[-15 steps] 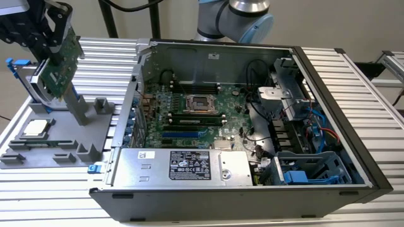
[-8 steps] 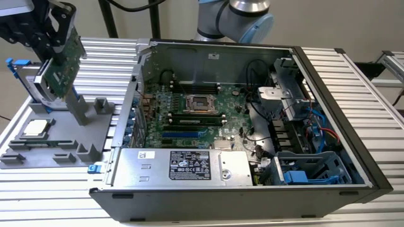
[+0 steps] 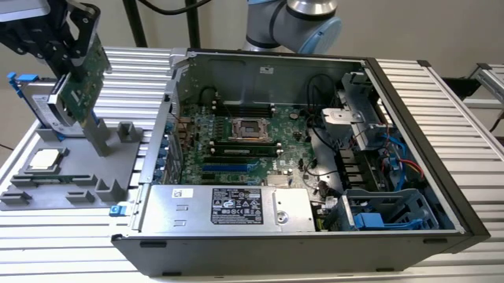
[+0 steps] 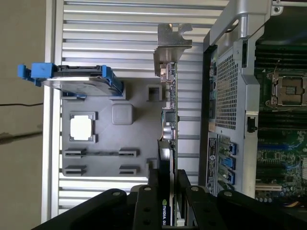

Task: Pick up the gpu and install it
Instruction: 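Pick up the gpu and move the gpu toward the slot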

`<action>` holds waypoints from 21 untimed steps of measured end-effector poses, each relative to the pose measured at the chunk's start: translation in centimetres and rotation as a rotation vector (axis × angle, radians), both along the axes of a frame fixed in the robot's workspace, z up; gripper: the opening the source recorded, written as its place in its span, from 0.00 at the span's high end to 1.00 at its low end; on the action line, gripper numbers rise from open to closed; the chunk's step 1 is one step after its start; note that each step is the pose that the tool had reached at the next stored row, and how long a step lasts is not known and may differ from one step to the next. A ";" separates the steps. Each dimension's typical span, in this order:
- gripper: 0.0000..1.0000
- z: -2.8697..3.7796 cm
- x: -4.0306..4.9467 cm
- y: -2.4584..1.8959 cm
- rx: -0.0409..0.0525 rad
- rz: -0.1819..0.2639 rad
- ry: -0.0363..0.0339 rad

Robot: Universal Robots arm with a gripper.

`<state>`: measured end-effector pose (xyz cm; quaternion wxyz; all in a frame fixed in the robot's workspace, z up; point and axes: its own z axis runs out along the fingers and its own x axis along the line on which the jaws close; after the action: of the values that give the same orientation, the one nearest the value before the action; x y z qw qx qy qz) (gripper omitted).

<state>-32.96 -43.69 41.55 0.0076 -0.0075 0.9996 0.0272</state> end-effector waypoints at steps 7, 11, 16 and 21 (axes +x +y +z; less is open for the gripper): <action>1.00 0.01 0.16 0.00 0.0000 0.000 0.0001; 1.00 0.00 0.40 0.00 0.0000 0.000 0.0000; 1.00 0.00 0.78 0.00 0.0000 0.000 0.0000; 1.00 0.00 1.14 0.00 0.0000 0.000 0.0000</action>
<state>-31.82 -43.69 41.56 0.0076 -0.0075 0.9996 0.0271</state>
